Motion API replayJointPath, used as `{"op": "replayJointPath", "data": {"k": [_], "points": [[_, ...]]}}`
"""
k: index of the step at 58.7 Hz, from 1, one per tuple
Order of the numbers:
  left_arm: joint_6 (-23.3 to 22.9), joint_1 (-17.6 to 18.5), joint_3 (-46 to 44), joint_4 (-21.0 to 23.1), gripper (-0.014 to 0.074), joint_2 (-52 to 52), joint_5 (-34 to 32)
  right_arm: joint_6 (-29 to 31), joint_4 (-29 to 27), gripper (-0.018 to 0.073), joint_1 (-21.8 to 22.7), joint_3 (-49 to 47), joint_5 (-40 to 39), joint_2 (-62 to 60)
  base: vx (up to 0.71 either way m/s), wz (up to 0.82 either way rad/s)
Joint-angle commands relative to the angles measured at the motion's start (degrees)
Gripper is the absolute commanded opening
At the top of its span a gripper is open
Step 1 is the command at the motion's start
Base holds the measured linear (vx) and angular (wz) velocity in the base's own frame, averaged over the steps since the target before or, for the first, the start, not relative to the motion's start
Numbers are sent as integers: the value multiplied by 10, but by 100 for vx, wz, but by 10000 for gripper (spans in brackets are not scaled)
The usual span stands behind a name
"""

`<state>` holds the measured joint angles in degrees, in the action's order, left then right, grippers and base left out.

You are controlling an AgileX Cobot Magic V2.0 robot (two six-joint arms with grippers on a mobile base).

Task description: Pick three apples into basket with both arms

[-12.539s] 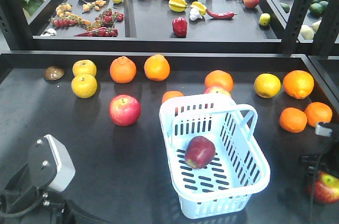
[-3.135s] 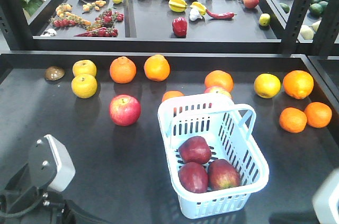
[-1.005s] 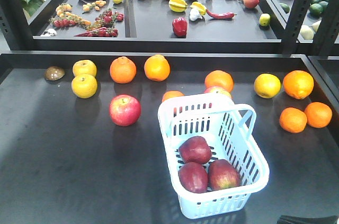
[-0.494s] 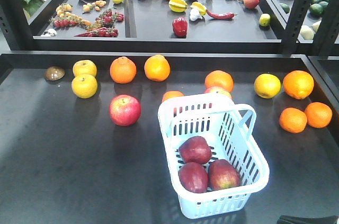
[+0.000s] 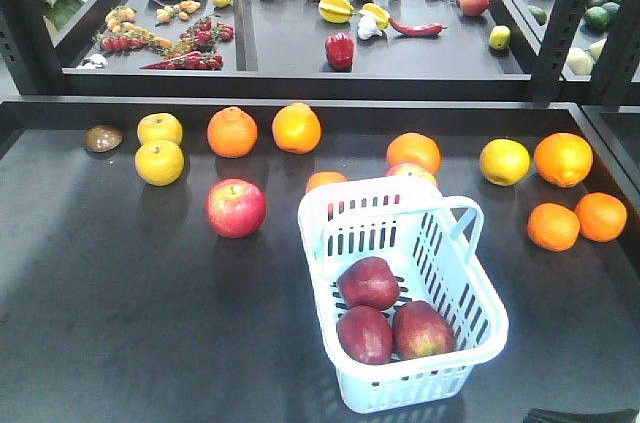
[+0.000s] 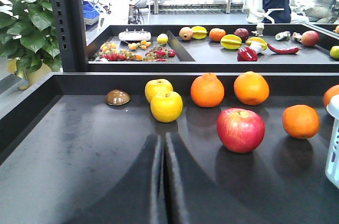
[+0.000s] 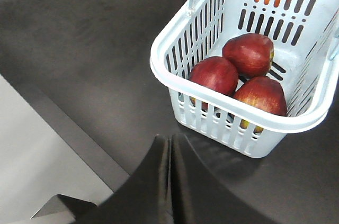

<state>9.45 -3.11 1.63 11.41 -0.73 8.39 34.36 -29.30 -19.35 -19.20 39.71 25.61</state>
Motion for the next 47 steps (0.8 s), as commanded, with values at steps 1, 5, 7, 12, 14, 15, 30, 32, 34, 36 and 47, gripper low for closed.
{"op": "replayJointPath", "data": {"k": [1, 5, 7, 12, 14, 15, 30, 32, 34, 36, 47], "points": [[-18, 0, -14, -4, -6, -9, -50, 4, -14, -6, 1, -17, -24, 3, 0, 0], [-19, 0, -14, -9, -6, -9, -50, 4, -14, -6, 1, -17, -24, 3, 0, 0], [-20, 0, -14, -9, -6, -9, -50, 4, -14, -6, 1, -17, -24, 3, 0, 0], [-20, 0, -14, -19, -6, -9, -50, 4, -14, -6, 1, -17, -24, 3, 0, 0], [-19, 0, -14, -29, -6, -9, -50, 4, -14, -6, 1, -17, -24, 3, 0, 0], [-19, 0, -14, -35, -6, -9, -50, 4, -14, -6, 1, -17, -24, 3, 0, 0], [-19, 0, -14, -52, -6, -8, -47, 4, -14, -6, 1, -17, -24, 3, 0, 0], [-19, 0, -14, -52, -6, -8, -47, 4, -14, -6, 1, -17, -24, 3, 0, 0], [-19, 0, -14, -52, -6, -8, -46, 4, -14, -6, 1, -17, -24, 3, 0, 0], [-19, 0, -14, -52, -6, -8, -46, 4, -14, -6, 1, -17, -24, 3, 0, 0], [-19, 0, -14, -52, -6, -8, -46, 4, -14, -6, 1, -17, -24, 3, 0, 0]]}}
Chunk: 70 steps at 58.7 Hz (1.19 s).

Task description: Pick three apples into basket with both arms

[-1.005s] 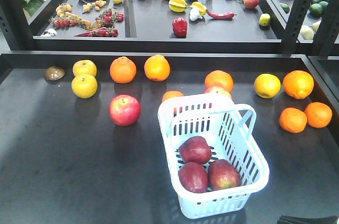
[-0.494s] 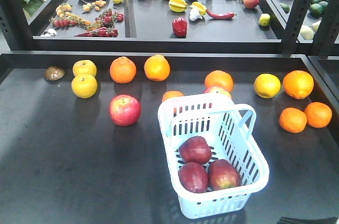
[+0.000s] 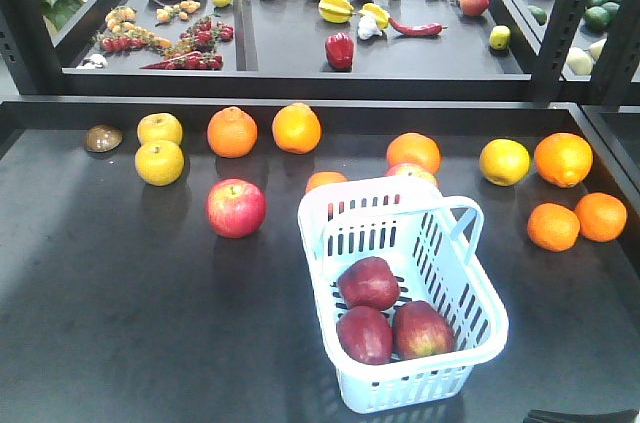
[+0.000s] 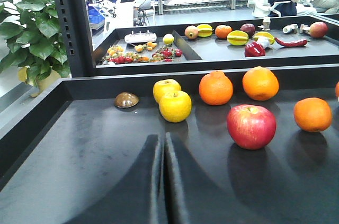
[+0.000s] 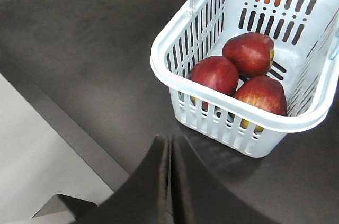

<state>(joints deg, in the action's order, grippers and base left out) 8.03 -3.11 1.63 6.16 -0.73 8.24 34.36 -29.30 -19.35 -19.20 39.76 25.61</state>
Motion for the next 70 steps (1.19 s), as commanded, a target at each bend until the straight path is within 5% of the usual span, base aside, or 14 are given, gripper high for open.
{"op": "replayJointPath", "data": {"k": [1, 40, 55, 70], "points": [[-5, 0, -14, 1, -6, -8, -45, 4, -14, -6, 1, -17, -24, 3, 0, 0], [-5, 0, -14, 1, -6, -8, -45, -8, 12, -6, 0, -9, -72, 2, 0, 0], [-5, 0, -14, 1, -6, -8, -45, -196, 44, -6, 0, 121, -272, -66, 0, 0], [-5, 0, -14, 1, -6, -8, -45, -375, 190, -6, 1, 216, -374, -168, 0, 0]]}}
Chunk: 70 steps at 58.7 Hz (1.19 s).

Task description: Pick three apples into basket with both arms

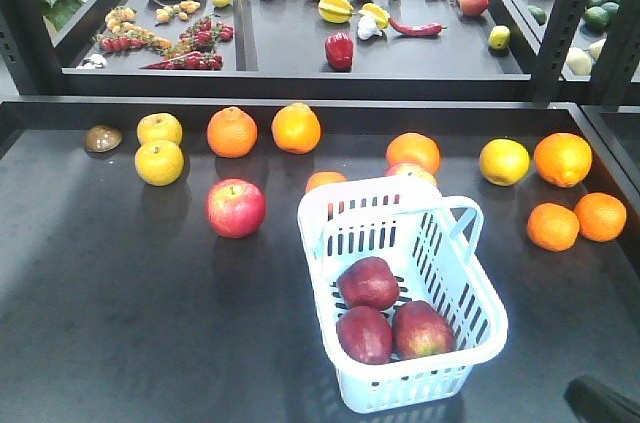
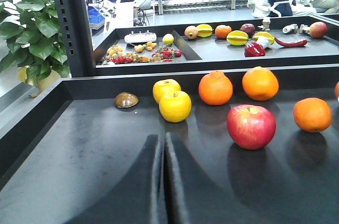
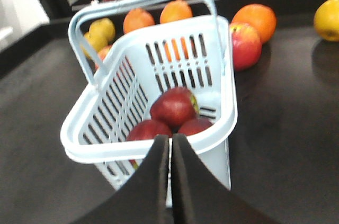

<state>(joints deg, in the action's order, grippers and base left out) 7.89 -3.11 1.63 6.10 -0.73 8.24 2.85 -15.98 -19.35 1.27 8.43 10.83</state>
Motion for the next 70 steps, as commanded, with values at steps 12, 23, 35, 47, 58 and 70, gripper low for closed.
{"op": "replayJointPath", "data": {"k": [12, 23, 35, 47, 58, 70], "points": [[-4, 0, -14, 2, -6, -8, -45, -133, 190, -6, 4, 12, -30, -91, 0, 0], [-4, 0, -14, 2, -6, -8, -45, -143, 187, -6, 71, 12, 2, -122, 0, 0], [-4, 0, -14, 2, -6, -8, -45, -144, 186, -6, 129, 12, -30, -122, 0, 0], [-4, 0, -14, 2, -6, -8, -45, -143, 188, -6, 138, 12, -111, -122, 0, 0], [-4, 0, -14, 2, -6, -8, -45, -144, 188, -6, 159, 12, -96, -122, 0, 0], [-4, 0, -14, 2, -6, -8, -45, -144, 188, -6, 173, 12, -88, -122, 0, 0]]}}
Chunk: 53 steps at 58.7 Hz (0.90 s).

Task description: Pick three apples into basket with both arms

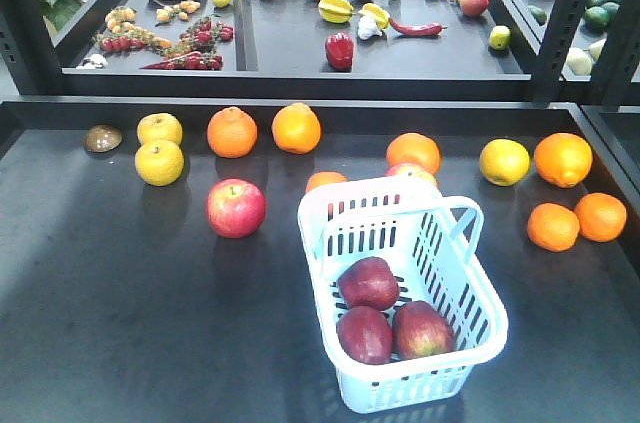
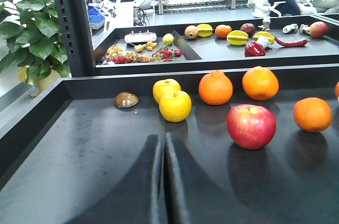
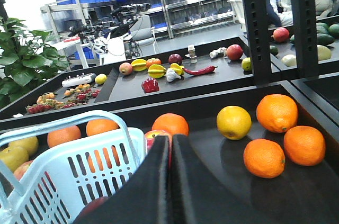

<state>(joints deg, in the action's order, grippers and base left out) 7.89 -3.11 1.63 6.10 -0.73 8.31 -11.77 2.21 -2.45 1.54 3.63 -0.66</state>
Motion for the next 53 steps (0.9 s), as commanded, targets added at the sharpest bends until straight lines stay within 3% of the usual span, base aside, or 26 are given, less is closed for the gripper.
{"op": "replayJointPath", "data": {"k": [1, 53], "points": [[-4, 0, -14, 2, -6, -8, -46, 2, 5, -6, 4, 9, -40, -7, 0, 0], [-4, 0, -14, 2, -6, -8, -46, 2, 4, -6, 4, 8, -70, -7, 0, 0]]}}
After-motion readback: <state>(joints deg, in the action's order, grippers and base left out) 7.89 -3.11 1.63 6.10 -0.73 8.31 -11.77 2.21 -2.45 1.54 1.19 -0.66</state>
